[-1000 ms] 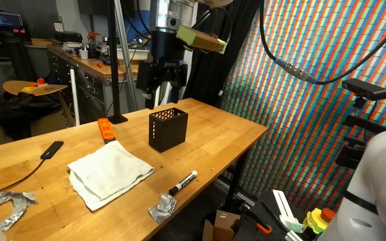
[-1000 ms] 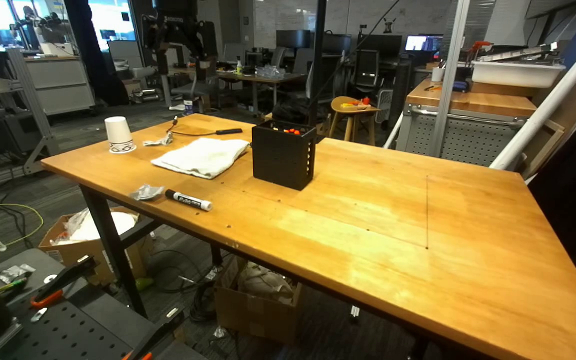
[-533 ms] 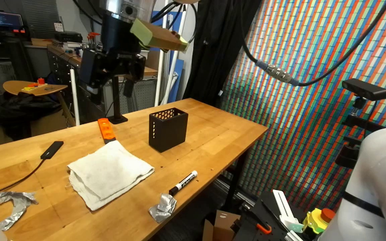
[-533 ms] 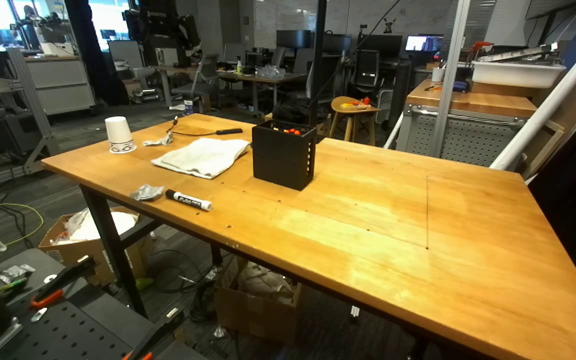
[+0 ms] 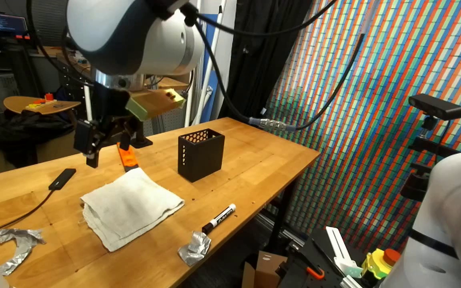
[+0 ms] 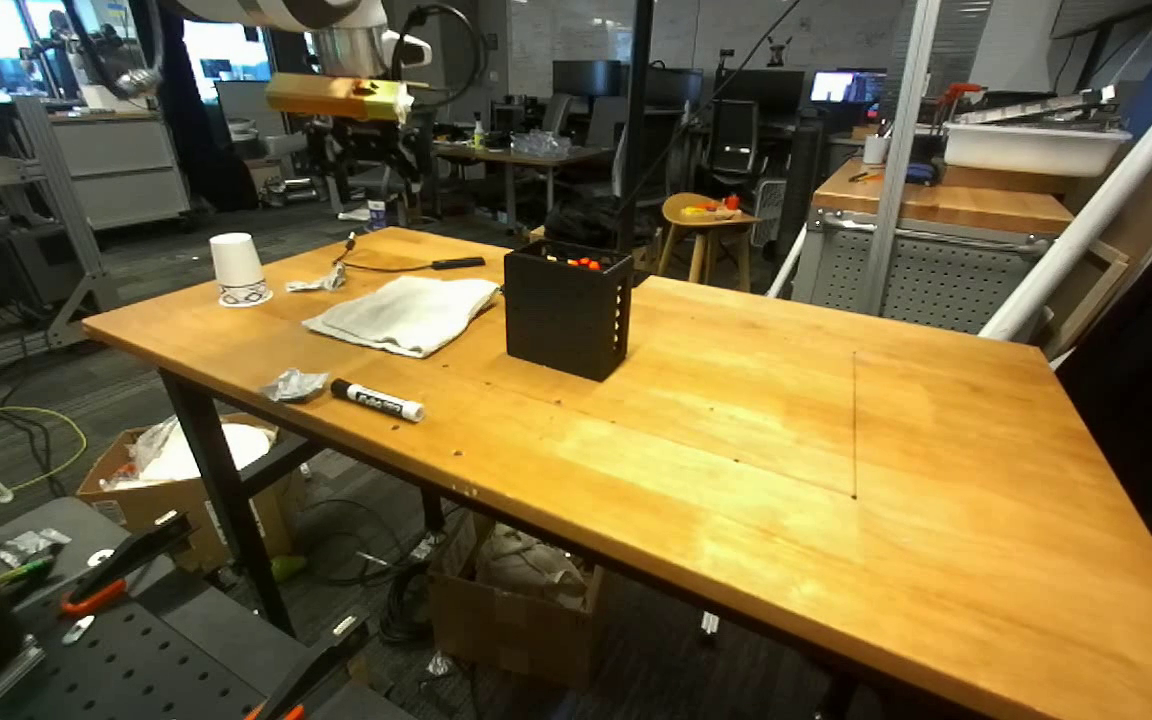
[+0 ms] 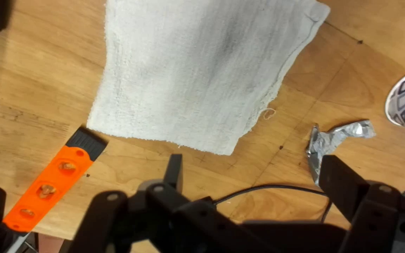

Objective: Put the towel in the black box

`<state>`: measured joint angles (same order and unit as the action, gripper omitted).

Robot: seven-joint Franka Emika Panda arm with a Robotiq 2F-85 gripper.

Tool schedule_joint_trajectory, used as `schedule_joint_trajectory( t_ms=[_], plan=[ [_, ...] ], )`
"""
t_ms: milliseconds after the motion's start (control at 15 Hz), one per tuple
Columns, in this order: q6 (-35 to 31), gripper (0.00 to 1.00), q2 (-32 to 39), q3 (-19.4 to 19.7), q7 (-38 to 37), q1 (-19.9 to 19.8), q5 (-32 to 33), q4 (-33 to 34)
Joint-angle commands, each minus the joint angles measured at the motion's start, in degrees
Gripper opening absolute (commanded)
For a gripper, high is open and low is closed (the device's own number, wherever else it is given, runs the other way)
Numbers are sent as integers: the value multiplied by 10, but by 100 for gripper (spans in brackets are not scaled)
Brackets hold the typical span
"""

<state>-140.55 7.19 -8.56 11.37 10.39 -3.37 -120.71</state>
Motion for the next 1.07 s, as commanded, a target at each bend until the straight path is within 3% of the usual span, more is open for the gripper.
schedule_joint_trajectory(
  t_ms=[0, 333, 800, 867, 933, 1000],
  plan=[
    [-26, 100, 84, 2, 31, -11, 49, 48],
    [-22, 100, 156, 17, 33, -18, 125, 71],
    [26, 100, 188, 15, 33, -22, 138, 77],
    [37, 75, 190, 15, 30, -23, 134, 80],
    [52, 74, 192, 13, 28, -24, 128, 85],
    [61, 66, 193, 12, 25, -24, 124, 88]
  ],
)
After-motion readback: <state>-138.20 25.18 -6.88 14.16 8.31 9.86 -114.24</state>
